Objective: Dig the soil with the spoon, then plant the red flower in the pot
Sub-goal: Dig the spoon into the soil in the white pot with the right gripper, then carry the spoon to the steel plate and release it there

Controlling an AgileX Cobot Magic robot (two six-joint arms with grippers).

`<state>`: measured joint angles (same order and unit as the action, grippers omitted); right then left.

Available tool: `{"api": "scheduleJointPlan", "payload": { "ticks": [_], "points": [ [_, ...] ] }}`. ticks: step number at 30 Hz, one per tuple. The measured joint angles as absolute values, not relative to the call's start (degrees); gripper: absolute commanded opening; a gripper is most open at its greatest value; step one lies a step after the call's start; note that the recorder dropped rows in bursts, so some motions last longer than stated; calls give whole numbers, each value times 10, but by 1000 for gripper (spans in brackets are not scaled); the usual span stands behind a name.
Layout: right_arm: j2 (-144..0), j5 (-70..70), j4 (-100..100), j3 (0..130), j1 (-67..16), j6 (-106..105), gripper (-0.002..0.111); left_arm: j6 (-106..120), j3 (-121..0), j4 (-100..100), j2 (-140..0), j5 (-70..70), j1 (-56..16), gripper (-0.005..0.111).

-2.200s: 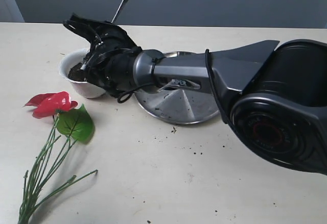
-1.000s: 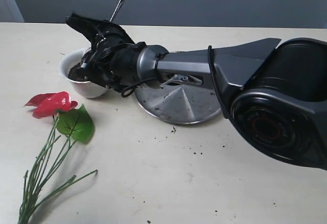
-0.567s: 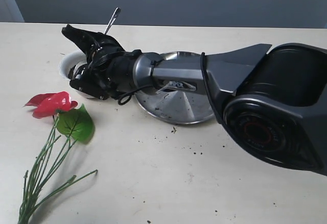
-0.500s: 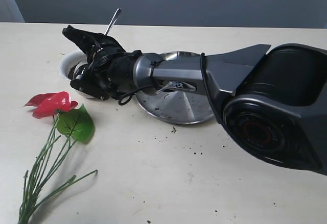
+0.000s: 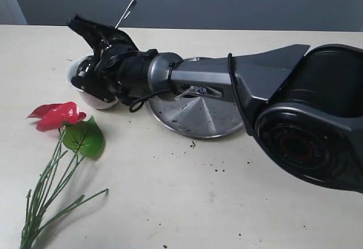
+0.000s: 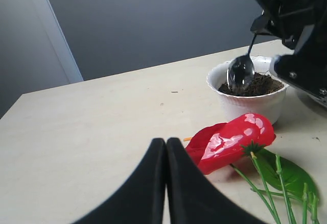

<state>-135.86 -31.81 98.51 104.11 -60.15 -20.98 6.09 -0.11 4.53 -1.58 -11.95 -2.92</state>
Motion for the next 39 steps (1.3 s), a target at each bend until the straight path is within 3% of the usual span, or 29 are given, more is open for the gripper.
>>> {"api": "scheduleJointPlan", "payload": {
  "ticks": [6,12,20,29,39],
  "points": [
    [-1336,-387,911,1079,-601,97,-1,61,-1,45,-16,-120,-29,0],
    [-1312,-517,735,1107,-598,195,-1,61,-1,45,-16,-120,-29,0],
    [-1282,-540,361,1108,-531,184,-1,61,-1,45,-16,-120,-29,0],
    [-1294,-634,83,1108,-412,80,-1,61,-1,45,-16,-120,-29,0],
    [-1340,-695,24,1108,-396,34,-1,61,-1,45,-16,-120,-29,0]
  ]
}}
